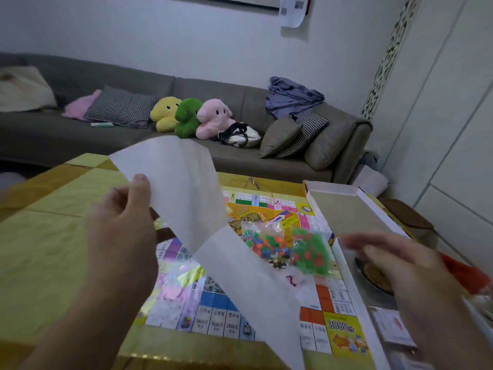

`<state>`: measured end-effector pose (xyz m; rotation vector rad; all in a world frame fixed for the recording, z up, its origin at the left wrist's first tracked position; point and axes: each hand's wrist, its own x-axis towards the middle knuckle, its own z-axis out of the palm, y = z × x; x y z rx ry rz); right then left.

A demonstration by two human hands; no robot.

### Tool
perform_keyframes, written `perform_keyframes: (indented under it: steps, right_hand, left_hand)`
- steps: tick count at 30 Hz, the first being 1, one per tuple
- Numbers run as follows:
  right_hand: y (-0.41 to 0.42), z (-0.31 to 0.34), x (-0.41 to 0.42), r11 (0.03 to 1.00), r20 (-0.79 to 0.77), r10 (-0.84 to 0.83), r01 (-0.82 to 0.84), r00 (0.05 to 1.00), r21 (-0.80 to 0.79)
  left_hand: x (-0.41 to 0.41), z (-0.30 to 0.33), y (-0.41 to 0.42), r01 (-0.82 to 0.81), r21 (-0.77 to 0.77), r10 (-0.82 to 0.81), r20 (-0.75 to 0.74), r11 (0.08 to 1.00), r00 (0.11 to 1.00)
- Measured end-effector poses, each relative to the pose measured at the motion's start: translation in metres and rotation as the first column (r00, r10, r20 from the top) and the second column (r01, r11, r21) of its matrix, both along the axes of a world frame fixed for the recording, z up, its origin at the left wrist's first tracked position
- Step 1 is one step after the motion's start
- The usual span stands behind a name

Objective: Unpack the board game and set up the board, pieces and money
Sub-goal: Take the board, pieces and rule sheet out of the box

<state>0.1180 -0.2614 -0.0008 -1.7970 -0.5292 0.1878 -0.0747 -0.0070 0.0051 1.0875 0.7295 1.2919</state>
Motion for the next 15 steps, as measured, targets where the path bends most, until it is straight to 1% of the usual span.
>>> perform_keyframes:
  steps: [1, 2, 3, 4, 5, 6, 8, 9, 10, 11, 12, 14, 15]
  right_hand:
    - [0.009, 0.005, -0.017, 0.977, -0.024, 0.211, -0.21, 0.977, 0.04]
    - [0.02, 0.006, -0.033, 0.915, -0.039, 0.403, -0.401, 0.914, 0.053]
    - [0.031, 0.005, -0.048, 0.844, -0.063, 0.536, -0.534, 0.842, 0.045]
    - [0.041, -0.001, -0.058, 0.782, -0.086, 0.621, -0.622, 0.779, 0.018]
    - [0.051, -0.012, -0.065, 0.764, -0.088, 0.642, -0.645, 0.762, -0.012]
    - [0.058, -0.018, -0.07, 0.797, -0.075, 0.601, -0.604, 0.796, -0.023]
    - [0.063, -0.024, -0.069, 0.939, -0.071, 0.342, -0.343, 0.937, -0.007]
    - [0.063, -0.028, -0.061, 0.98, -0.101, 0.198, -0.199, 0.975, -0.003]
    - [0.059, -0.032, -0.051, 0.996, -0.155, 0.085, -0.088, 0.984, -0.012]
    - [0.054, -0.033, -0.041, 1.0, -0.204, 0.016, -0.018, 0.979, -0.009]
    - [0.049, -0.035, -0.031, 1.0, -0.237, -0.012, 0.016, 0.971, 0.015]
    - [0.036, -0.029, -0.019, 0.994, -0.304, 0.006, 0.026, 0.953, 0.103]
    - [0.031, -0.025, -0.017, 0.985, -0.339, 0.039, 0.021, 0.94, 0.173]
  left_hand:
    - [0.002, 0.004, -0.011, 0.011, 0.053, -0.009, -0.027, 0.999, 1.0]
    - [0.007, 0.006, -0.025, 0.049, 0.097, -0.043, -0.056, 0.994, 0.997]
    - [0.012, 0.008, -0.04, 0.12, 0.129, -0.112, -0.073, 0.984, 0.991]
    - [0.018, 0.007, -0.055, 0.219, 0.145, -0.21, -0.075, 0.965, 0.975]
    - [0.023, 0.005, -0.068, 0.327, 0.155, -0.319, -0.072, 0.932, 0.945]
    - [0.027, 0.002, -0.079, 0.429, 0.165, -0.424, -0.064, 0.888, 0.903]
    - [0.028, -0.005, -0.089, 0.59, 0.198, -0.577, -0.122, 0.783, 0.807]
    - [0.026, -0.007, -0.089, 0.638, 0.209, -0.615, -0.171, 0.741, 0.77]
    - [0.023, -0.009, -0.085, 0.661, 0.218, -0.624, -0.218, 0.718, 0.75]
    - [0.02, -0.012, -0.078, 0.66, 0.221, -0.612, -0.249, 0.718, 0.75]
    - [0.019, -0.017, -0.068, 0.634, 0.229, -0.577, -0.273, 0.738, 0.77]
    - [0.018, -0.033, -0.042, 0.534, 0.255, -0.429, -0.37, 0.806, 0.824]
    - [0.018, -0.037, -0.031, 0.494, 0.237, -0.366, -0.43, 0.837, 0.825]
